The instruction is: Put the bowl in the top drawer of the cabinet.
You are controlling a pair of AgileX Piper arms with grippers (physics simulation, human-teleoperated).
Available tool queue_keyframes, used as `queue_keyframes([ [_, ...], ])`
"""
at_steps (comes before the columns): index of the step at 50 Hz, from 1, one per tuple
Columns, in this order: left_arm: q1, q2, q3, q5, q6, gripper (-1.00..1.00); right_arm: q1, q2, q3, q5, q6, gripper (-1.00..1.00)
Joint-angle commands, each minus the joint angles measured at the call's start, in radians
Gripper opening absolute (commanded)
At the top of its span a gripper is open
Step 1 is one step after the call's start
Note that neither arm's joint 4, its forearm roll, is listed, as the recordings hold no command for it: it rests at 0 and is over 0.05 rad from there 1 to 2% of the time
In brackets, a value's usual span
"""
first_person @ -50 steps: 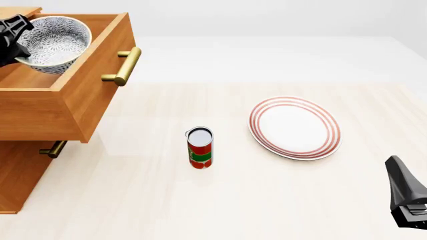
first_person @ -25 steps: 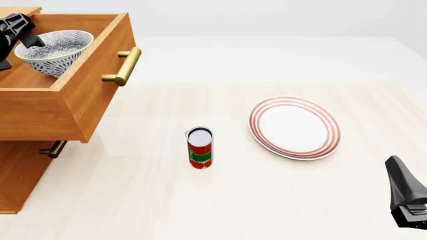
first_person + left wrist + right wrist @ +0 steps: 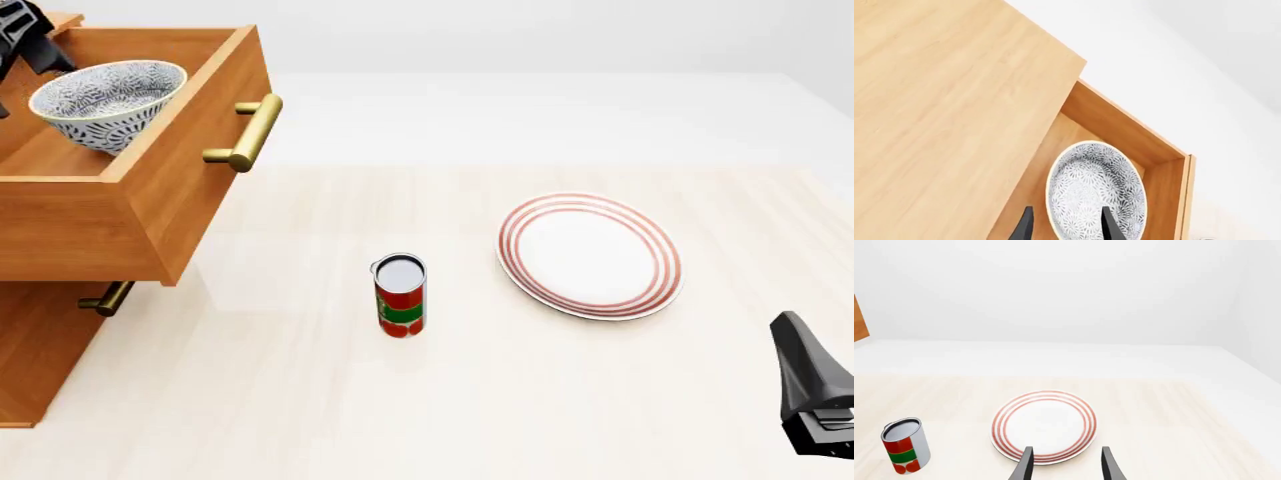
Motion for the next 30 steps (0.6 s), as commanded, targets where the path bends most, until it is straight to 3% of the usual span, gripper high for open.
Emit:
queue_keyframes([
  [1,0.000,-0.041,-0.023,0.032,0.001,1.00,0.000,0.000,0.000,0.000,0.000,1.00],
  [30,-0.040,-0.211,-0.088,0.150,-0.022,1.00,0.000,0.000,0.000,0.000,0.000,1.00],
])
